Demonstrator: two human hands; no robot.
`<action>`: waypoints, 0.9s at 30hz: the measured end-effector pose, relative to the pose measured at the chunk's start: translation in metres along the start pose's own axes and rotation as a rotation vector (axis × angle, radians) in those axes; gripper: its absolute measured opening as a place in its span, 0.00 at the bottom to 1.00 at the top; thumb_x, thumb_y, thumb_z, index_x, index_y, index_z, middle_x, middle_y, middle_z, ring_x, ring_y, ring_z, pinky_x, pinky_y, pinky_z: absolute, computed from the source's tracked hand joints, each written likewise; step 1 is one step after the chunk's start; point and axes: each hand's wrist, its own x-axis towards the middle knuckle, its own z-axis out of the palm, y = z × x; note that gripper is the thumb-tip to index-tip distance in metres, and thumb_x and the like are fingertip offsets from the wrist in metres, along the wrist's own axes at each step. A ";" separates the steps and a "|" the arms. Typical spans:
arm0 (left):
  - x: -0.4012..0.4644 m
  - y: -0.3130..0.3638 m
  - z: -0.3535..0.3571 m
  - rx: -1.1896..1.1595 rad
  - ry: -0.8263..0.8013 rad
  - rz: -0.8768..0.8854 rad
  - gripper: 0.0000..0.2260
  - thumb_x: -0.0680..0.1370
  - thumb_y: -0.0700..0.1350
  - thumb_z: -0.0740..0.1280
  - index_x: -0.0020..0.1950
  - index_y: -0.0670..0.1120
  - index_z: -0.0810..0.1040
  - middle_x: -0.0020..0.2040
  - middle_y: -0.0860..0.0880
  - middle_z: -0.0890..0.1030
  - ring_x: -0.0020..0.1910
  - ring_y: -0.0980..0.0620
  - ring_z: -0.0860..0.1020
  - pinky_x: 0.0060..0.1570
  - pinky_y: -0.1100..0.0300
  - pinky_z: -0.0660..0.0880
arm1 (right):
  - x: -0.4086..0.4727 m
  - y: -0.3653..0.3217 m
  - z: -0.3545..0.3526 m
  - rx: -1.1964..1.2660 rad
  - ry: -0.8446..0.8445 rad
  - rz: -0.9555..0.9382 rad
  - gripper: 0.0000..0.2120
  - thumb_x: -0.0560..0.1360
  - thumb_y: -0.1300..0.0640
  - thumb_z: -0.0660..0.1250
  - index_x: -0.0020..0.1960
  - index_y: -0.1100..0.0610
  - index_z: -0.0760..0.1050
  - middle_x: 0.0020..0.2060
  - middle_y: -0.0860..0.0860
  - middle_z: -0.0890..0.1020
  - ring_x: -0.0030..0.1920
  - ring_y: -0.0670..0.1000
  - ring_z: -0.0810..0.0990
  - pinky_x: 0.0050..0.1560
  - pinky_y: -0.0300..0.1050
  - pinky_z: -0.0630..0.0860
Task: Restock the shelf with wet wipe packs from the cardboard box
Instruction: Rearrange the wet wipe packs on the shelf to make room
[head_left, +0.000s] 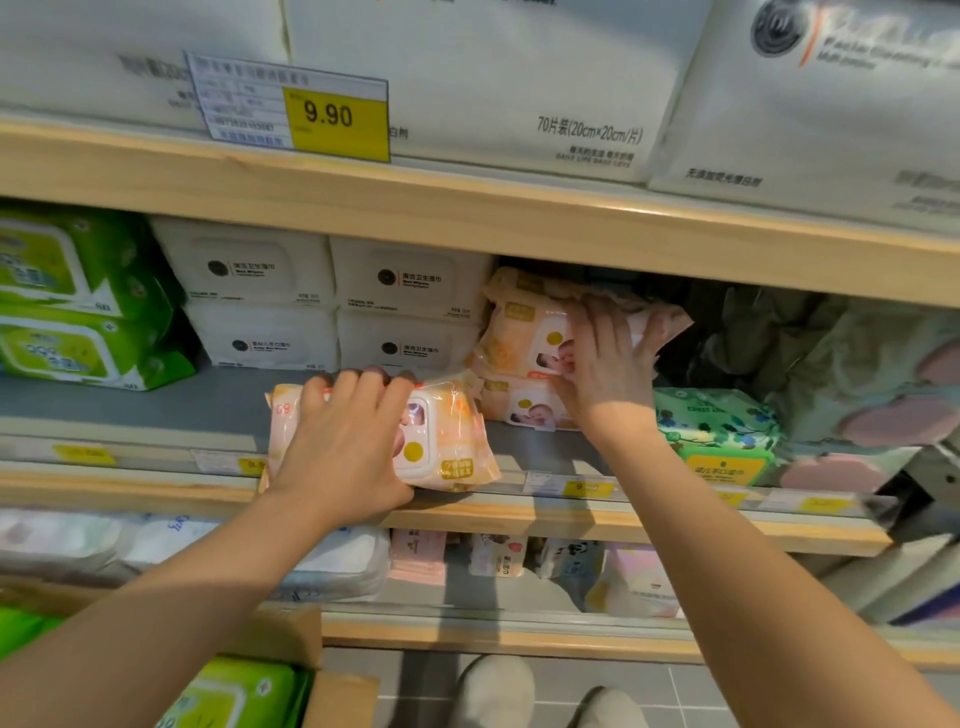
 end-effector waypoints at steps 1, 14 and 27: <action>0.000 0.000 0.001 -0.003 0.003 0.004 0.36 0.50 0.54 0.75 0.55 0.46 0.70 0.44 0.46 0.74 0.42 0.43 0.72 0.44 0.47 0.70 | 0.000 0.001 -0.002 0.011 -0.008 -0.009 0.41 0.58 0.57 0.78 0.67 0.60 0.65 0.62 0.61 0.74 0.65 0.60 0.70 0.64 0.75 0.53; -0.023 0.030 -0.049 -0.100 -0.013 0.115 0.39 0.58 0.64 0.70 0.65 0.49 0.66 0.52 0.49 0.74 0.50 0.46 0.74 0.51 0.48 0.70 | -0.064 -0.069 -0.103 1.358 -0.732 0.458 0.50 0.62 0.46 0.79 0.73 0.46 0.51 0.66 0.48 0.67 0.63 0.48 0.71 0.60 0.41 0.70; -0.013 0.027 -0.129 -0.742 -0.545 0.070 0.39 0.57 0.64 0.78 0.64 0.55 0.68 0.56 0.59 0.75 0.53 0.57 0.76 0.50 0.61 0.74 | -0.069 -0.030 -0.209 1.095 -0.534 0.037 0.52 0.55 0.50 0.82 0.69 0.34 0.54 0.58 0.45 0.74 0.56 0.45 0.76 0.57 0.47 0.77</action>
